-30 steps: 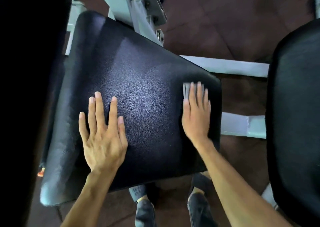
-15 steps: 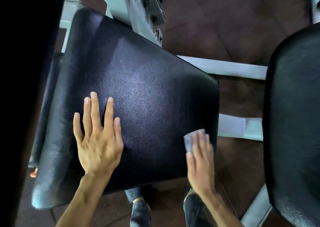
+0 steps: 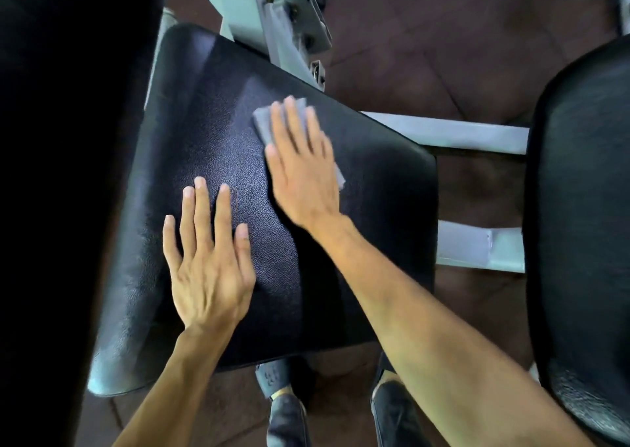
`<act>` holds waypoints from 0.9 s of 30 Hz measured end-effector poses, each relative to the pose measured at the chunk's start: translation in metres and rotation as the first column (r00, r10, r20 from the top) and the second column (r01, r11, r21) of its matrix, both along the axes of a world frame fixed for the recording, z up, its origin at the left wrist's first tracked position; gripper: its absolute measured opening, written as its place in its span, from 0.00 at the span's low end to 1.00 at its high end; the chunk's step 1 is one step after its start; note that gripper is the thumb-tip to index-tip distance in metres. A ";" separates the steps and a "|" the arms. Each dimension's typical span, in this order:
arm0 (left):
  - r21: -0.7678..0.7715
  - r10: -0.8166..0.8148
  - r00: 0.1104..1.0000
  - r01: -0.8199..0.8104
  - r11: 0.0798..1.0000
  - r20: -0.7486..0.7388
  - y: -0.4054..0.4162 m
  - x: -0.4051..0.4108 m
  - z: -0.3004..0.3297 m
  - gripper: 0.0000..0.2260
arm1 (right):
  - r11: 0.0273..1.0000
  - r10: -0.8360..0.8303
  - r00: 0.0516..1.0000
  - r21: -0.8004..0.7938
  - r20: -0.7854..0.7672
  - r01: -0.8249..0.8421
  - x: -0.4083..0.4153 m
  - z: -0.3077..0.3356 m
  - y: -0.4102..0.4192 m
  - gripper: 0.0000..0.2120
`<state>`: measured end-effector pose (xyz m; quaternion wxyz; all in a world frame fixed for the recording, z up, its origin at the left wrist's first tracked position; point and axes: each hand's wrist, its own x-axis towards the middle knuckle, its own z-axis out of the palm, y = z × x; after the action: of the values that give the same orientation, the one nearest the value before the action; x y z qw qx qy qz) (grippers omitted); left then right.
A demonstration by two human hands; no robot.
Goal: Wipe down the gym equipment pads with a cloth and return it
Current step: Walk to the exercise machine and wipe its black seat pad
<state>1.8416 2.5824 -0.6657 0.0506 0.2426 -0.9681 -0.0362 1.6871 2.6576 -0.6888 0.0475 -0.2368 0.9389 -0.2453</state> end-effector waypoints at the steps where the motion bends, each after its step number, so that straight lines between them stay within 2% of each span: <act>1: 0.024 -0.004 1.000 0.004 1.000 -0.024 0.000 0.000 0.001 0.24 | 0.992 0.126 0.991 0.024 -0.043 -0.125 0.019 0.001 0.008 0.26; 4: 0.070 -0.016 0.997 0.022 0.997 -0.079 -0.002 0.002 0.002 0.25 | 0.922 0.386 0.921 0.058 -0.048 -0.383 0.091 -0.003 0.058 0.26; 8: 0.081 -0.004 0.992 0.014 0.997 -0.123 -0.002 0.003 0.004 0.25 | 0.899 0.426 0.904 0.127 -0.034 -0.418 0.148 -0.029 0.140 0.25; 10: 0.095 -0.006 0.989 0.020 0.995 -0.146 0.000 0.002 0.004 0.25 | 0.935 0.326 0.945 0.143 0.011 -0.324 0.126 -0.040 0.154 0.26; 12: 0.106 -0.003 0.986 0.021 0.994 -0.167 -0.001 0.002 0.003 0.24 | 0.989 0.084 0.996 0.115 0.039 -0.088 0.079 -0.038 0.130 0.26; 14: 0.115 0.000 0.983 0.021 0.993 -0.185 -0.002 0.002 0.003 0.24 | 0.987 -0.131 0.990 0.102 0.059 0.124 0.022 -0.031 0.083 0.26; 16: 0.134 0.001 0.979 0.027 0.991 -0.205 -0.002 0.002 0.002 0.24 | 0.979 -0.188 0.979 0.094 0.073 0.181 -0.020 -0.015 0.032 0.29; 17: 0.150 0.003 0.976 0.031 0.988 -0.220 -0.002 0.002 0.003 0.24 | 0.985 -0.157 0.986 0.083 0.058 0.151 -0.023 -0.008 0.012 0.30; 19: 0.208 0.028 0.962 0.030 0.978 -0.271 -0.002 0.003 0.006 0.24 | 0.999 0.021 0.999 0.049 -0.045 -0.018 0.005 -0.003 -0.005 0.27; 21: 0.270 0.058 0.945 0.032 0.962 -0.321 -0.001 0.005 0.008 0.23 | 0.973 0.229 0.970 0.000 -0.082 -0.229 0.062 0.002 0.016 0.25; 23: 0.281 0.056 0.945 0.039 0.959 -0.322 -0.001 0.006 0.008 0.23 | 0.933 0.360 0.931 0.017 -0.053 -0.360 0.121 -0.003 0.062 0.25; 25: 0.231 0.038 0.958 0.030 0.972 -0.285 -0.002 0.005 0.005 0.23 | 0.926 0.377 0.925 0.049 -0.049 -0.375 0.160 -0.022 0.115 0.25; 27: 0.163 0.016 0.970 0.024 0.986 -0.241 -0.002 0.005 0.002 0.24 | 0.973 0.218 0.976 0.070 0.002 -0.218 0.166 -0.047 0.160 0.26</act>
<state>1.8465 2.5805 -0.6633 0.1476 0.2380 -0.9489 -0.1453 1.8529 2.8172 -0.7356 0.0795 -0.3375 0.9153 -0.2050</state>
